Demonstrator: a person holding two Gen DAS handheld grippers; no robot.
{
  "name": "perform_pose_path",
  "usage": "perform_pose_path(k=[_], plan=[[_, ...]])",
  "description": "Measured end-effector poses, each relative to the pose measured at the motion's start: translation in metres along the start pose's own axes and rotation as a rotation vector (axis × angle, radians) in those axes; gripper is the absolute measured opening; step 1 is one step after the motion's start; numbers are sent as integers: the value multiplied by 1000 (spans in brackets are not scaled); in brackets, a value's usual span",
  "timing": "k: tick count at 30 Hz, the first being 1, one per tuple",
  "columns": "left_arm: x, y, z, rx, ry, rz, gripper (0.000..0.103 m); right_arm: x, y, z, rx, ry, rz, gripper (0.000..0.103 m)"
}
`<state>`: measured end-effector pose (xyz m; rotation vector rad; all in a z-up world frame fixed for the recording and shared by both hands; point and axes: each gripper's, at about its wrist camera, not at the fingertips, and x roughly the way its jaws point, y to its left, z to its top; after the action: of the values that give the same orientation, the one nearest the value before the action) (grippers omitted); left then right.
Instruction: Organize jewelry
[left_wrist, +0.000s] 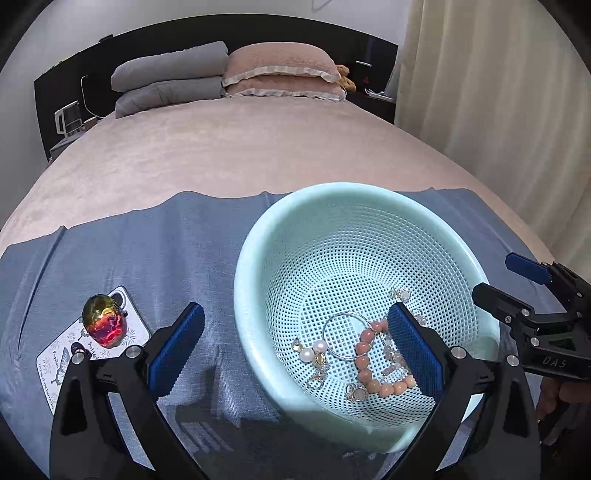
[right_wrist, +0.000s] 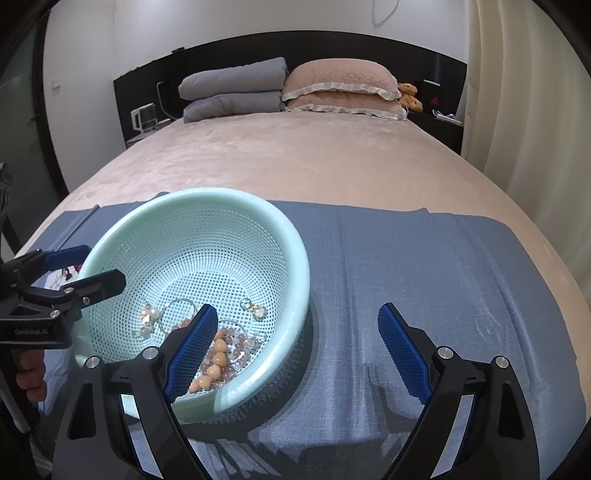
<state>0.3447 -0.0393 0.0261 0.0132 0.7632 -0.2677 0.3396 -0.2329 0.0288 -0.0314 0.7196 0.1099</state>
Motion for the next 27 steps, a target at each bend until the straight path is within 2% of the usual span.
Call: perform_pose_path(k=[3,8,12,15,18,21,23,27], plan=[[4,-2,-1,9,15,-6,97,6,-3,-3,15,25,14,77],[10,-2,-3,30,23,31,97,16,-6,-9,41,68,54,49],[13,-4,-7,43,20,35,97,19,-7,-13,66,78,92,43],[17,-2,-10,35,26,38,97,20,-5,-13,65,90,129,30],[19,-4,-12,40,34,25,97,18,-4,-12,73,87,142,28],[17,-15,-15,96,31,-12,97,13,-8,-13,98,84,172,26],[15,-23,-17,134,14,10,97,11,-8,-14,96,89,166,26],[10,-23,-18,106,11,-24,96,7,-11,-17,104,95,173,26]])
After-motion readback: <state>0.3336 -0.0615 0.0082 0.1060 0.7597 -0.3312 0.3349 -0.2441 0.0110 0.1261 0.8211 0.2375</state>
